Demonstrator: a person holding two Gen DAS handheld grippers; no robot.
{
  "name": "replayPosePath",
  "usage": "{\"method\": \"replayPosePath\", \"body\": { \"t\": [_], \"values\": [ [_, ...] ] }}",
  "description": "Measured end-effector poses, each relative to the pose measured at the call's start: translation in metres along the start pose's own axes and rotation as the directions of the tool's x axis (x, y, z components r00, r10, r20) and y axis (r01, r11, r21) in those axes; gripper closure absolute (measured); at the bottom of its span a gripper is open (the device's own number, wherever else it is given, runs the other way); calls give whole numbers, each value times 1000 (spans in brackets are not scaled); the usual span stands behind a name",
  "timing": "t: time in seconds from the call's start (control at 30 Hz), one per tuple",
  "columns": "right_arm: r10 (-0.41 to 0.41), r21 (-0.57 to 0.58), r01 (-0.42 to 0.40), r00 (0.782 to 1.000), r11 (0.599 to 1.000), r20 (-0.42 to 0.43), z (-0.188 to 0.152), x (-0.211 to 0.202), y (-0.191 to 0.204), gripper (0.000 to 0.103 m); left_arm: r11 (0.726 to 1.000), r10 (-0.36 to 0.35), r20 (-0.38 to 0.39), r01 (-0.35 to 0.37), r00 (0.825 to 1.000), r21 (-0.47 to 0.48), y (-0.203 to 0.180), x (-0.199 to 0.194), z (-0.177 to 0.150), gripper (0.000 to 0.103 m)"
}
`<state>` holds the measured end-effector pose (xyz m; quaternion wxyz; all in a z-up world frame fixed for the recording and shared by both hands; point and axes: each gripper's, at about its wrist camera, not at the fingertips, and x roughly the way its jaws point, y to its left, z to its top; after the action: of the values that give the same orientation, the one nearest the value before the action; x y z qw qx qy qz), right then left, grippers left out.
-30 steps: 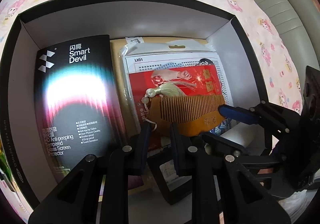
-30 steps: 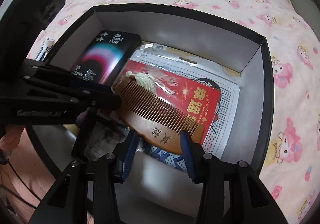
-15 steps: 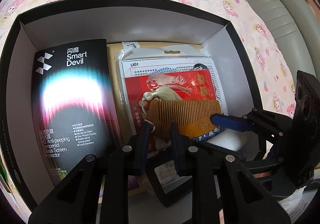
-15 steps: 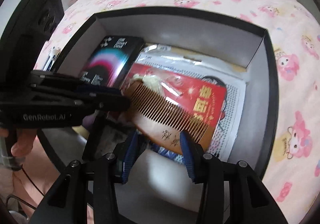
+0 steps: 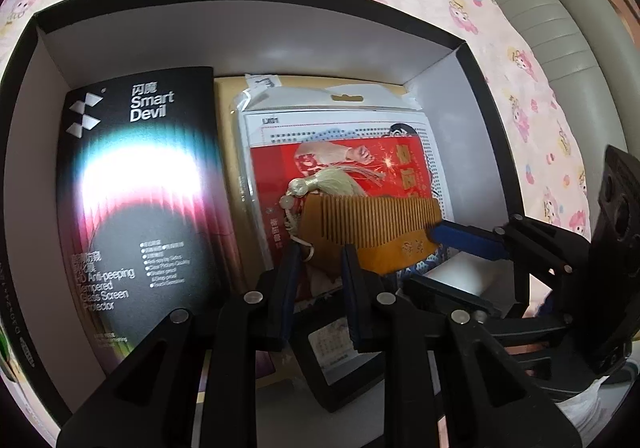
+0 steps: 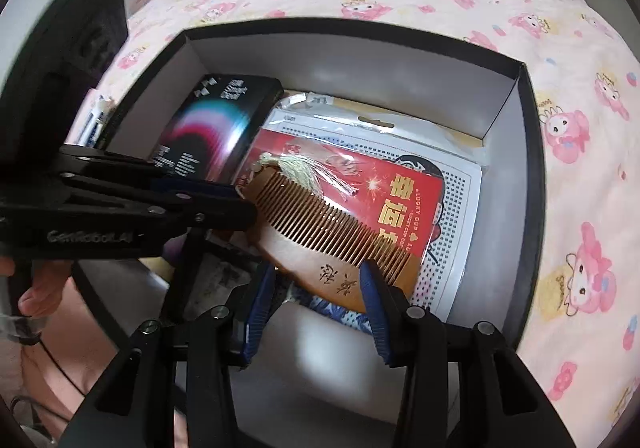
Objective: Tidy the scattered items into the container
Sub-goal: 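Lower the wooden comb into the box onto the red envelope, then open the right gripper and release the comb inside the box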
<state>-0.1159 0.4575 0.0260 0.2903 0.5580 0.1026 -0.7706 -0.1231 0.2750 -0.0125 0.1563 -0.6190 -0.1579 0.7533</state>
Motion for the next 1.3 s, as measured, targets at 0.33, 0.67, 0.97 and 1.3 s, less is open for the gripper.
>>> {"method": "replayPosePath", "body": {
  "t": [0.33,0.67,0.97,1.3],
  "values": [
    [-68,-99,59,993,993,-96,10,16,11,61,1000,12,-11,-12,1000,20,1,-3,2,84],
    [-158,-105,146,981,984,-116,26,24,8,58,999,27,4,-27,1000,22,4,-14,4,82],
    [-237,-248,183,949,951,-207,18,17,29,58,999,35,22,-36,999,41,-21,13,24,81],
    [-322,-177,301,941,937,-108,25,15,31,54,998,46,27,-47,999,30,-17,11,26,81]
  ]
}}
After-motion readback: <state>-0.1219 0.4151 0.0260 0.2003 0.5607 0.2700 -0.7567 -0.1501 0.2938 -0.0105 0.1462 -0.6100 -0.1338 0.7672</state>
